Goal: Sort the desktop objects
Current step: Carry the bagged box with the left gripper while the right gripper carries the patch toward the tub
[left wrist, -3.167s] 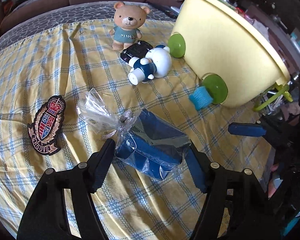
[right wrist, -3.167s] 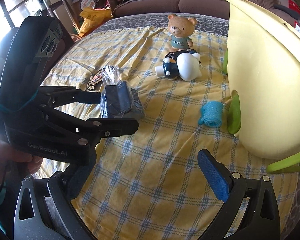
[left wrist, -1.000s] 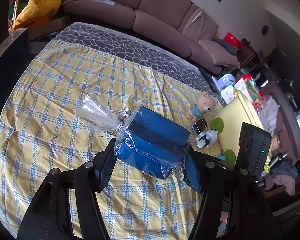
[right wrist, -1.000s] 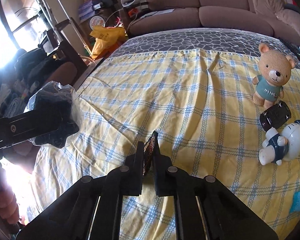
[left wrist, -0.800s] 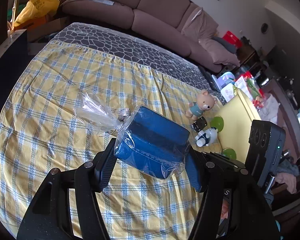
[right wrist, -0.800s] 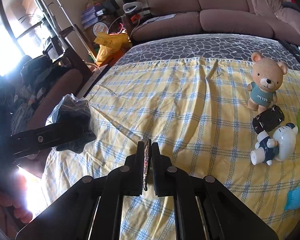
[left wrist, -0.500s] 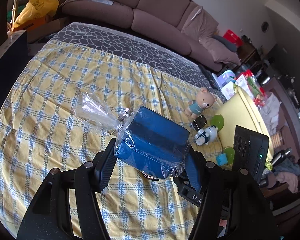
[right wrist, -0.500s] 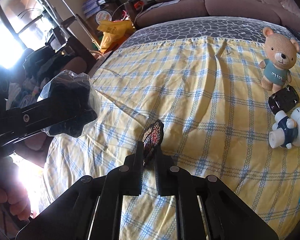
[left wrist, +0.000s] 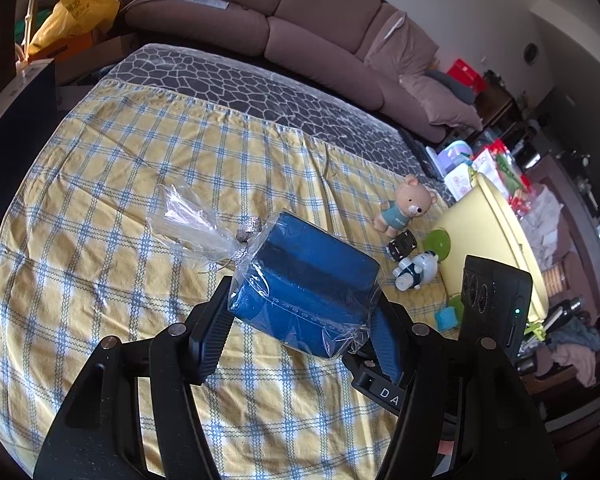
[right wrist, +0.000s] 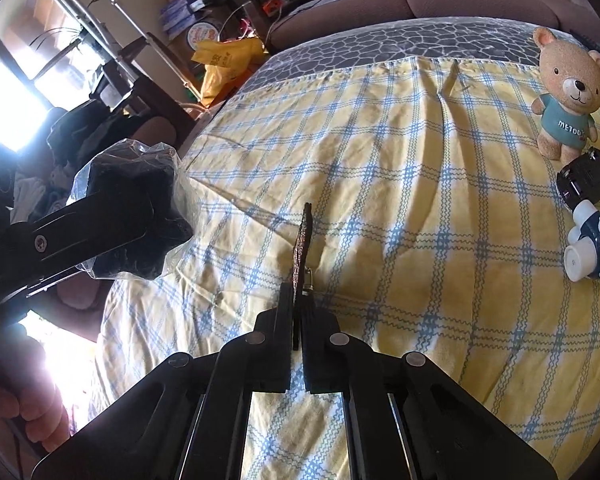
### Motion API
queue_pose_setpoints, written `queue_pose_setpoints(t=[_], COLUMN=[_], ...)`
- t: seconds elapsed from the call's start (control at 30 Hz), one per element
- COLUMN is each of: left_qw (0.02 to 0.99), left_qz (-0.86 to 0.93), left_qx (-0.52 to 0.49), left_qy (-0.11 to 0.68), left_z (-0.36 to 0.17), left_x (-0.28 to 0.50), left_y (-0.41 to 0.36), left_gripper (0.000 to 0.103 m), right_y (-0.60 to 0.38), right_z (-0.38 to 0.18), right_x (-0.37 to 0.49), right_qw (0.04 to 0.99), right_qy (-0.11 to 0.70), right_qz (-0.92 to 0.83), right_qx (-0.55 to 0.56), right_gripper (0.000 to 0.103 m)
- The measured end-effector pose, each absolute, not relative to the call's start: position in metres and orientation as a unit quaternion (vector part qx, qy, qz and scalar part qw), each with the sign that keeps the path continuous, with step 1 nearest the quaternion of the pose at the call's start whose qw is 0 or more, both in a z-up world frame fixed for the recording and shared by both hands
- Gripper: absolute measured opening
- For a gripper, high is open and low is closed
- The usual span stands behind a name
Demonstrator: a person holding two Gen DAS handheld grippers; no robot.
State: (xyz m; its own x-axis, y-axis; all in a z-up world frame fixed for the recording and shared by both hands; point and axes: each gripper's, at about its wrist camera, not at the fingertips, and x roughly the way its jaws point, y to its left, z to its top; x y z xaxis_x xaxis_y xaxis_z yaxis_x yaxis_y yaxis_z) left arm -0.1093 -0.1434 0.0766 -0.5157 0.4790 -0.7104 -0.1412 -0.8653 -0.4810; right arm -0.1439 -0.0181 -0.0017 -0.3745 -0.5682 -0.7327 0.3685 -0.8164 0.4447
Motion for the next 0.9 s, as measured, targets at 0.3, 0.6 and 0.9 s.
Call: queue_pose_setpoints(t=[0.3, 0.6, 0.9], left_qw=[0.196, 0.231, 0.294], left_qz=[0.847, 0.839, 0.832], left_qx=[-0.456, -0.463, -0.451], left_qy=[-0.188, -0.169, -0.131], left_z=[0.082, 0.104, 0.161], left_x=[-0.107, -0.096, -0.092], left_y=[-0.136, -0.086, 0.009], left_gripper=[0.059, 0.059, 0.059], right_y=[0.006, 0.056, 0.133], right_z=[0.032, 0.080, 0.147], right_x=[-0.138, -0.122, -0.092], right_qw=[0.283, 0.261, 0.227], right_qy=[-0.128, -0.116, -0.092], right_qz=[-0.840, -0.860, -0.886], right_qx=[0.445, 0.423, 0.393], right_gripper=[0.002, 0.002, 0.003])
